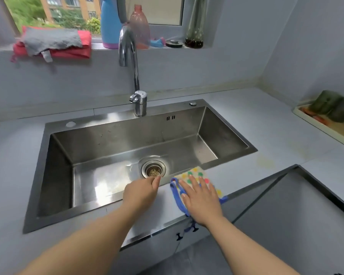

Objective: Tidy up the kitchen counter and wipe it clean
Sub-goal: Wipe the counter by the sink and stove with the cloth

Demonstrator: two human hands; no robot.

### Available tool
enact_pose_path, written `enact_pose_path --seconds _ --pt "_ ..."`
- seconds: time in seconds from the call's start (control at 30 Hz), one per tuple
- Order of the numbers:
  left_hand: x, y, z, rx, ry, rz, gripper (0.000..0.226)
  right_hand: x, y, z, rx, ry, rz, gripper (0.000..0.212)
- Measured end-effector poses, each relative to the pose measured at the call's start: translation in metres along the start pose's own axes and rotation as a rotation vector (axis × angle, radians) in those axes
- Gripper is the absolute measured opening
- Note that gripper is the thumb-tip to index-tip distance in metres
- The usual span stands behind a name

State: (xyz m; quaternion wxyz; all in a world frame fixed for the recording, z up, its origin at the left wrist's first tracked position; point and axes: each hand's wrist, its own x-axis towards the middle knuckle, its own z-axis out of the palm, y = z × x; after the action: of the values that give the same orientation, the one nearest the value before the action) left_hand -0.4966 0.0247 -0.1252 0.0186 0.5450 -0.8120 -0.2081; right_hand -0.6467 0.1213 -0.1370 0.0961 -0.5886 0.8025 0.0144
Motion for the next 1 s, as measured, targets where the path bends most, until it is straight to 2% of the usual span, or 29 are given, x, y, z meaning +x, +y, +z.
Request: enact_pose_path --seconds 0.07,0.13,0.2,0.3,0.37,0.43,0.57,0.67,0.77,0.83,0.93,1.0 --pt "0.003 0.001 -0.002 -0.017 -0.005 -0.058 0.046 0.006 0.040 -0.007 0.047 -0.096 0.193 0.051" --pt "0.006 0.006 -0.002 -0.010 -0.003 -0.119 0.044 0.009 0.054 -0.012 0.081 -0.076 0.321 0.050" --pt "0.007 0.016 0.002 0.021 0.028 -0.174 0.038 0.011 0.037 -0.013 0.089 -0.069 0.273 0.050" --pt "0.007 0.021 0.008 0.086 0.066 -0.211 0.031 0.007 0.002 -0.005 0.048 -0.076 -0.001 0.050" --pt "0.004 0.023 0.011 0.134 0.066 -0.222 0.029 0.010 0.013 -0.006 0.008 -0.089 -0.120 0.049" --pt "0.002 0.027 0.010 0.137 0.053 -0.233 0.029 0.016 0.044 -0.009 -0.002 -0.088 -0.094 0.049" --pt "-0.005 0.034 0.012 0.105 0.097 -0.243 0.026 0.020 0.093 -0.018 0.020 -0.083 0.181 0.050" --pt "-0.010 0.029 0.025 0.131 0.148 -0.196 0.023 0.012 0.073 -0.016 0.024 -0.077 0.114 0.051" --pt "-0.004 0.043 0.030 0.108 0.067 -0.130 0.037 0.007 0.059 -0.010 0.022 -0.086 -0.098 0.051" --pt "0.002 0.066 0.032 0.119 0.008 -0.038 0.045 0.012 0.077 -0.011 -0.008 -0.096 -0.129 0.050" --pt "0.004 0.095 0.036 0.106 -0.071 -0.011 0.063 0.020 0.120 -0.019 -0.003 -0.081 0.049 0.051" --pt "0.002 0.093 0.034 0.136 -0.123 -0.009 0.084 0.020 0.125 -0.021 0.004 -0.072 0.158 0.051"
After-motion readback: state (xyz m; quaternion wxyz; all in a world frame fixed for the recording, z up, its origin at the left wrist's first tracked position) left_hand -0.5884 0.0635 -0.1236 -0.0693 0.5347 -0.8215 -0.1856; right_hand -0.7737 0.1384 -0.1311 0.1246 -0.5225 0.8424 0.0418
